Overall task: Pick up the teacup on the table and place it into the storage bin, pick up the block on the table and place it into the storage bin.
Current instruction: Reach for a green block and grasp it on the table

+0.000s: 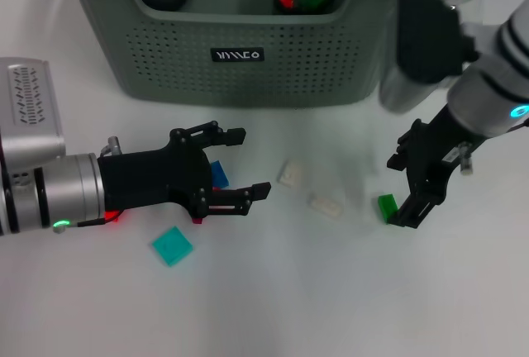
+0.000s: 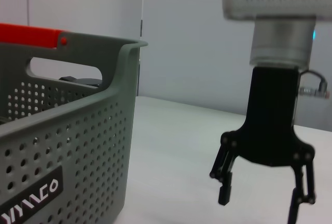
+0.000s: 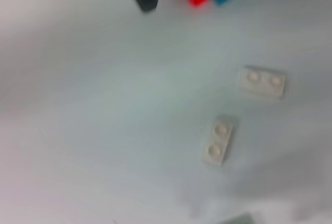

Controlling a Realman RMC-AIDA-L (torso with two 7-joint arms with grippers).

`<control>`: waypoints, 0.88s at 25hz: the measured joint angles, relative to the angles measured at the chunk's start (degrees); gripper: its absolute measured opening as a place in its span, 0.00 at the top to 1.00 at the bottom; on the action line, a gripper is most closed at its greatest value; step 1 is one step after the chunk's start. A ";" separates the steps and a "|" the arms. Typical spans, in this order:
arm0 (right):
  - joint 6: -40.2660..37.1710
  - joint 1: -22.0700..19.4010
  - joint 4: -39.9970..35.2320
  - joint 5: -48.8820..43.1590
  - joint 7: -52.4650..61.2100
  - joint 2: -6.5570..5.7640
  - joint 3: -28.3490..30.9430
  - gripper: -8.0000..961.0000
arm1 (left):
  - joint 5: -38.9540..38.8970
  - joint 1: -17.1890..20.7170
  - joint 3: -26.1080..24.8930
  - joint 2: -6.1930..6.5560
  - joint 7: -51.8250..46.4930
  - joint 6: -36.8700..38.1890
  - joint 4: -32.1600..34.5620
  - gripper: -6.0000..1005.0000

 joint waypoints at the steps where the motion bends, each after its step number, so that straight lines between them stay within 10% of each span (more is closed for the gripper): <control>1: 1.09 0.06 0.04 -0.32 0.10 0.06 -1.82 0.04 | -0.04 -0.01 -0.01 -0.02 0.05 0.00 -0.01 0.12; 22: 5.79 1.72 4.34 -0.29 1.12 0.54 -11.44 0.05 | -0.07 -0.40 0.04 -0.03 -0.05 -0.69 -1.38 0.12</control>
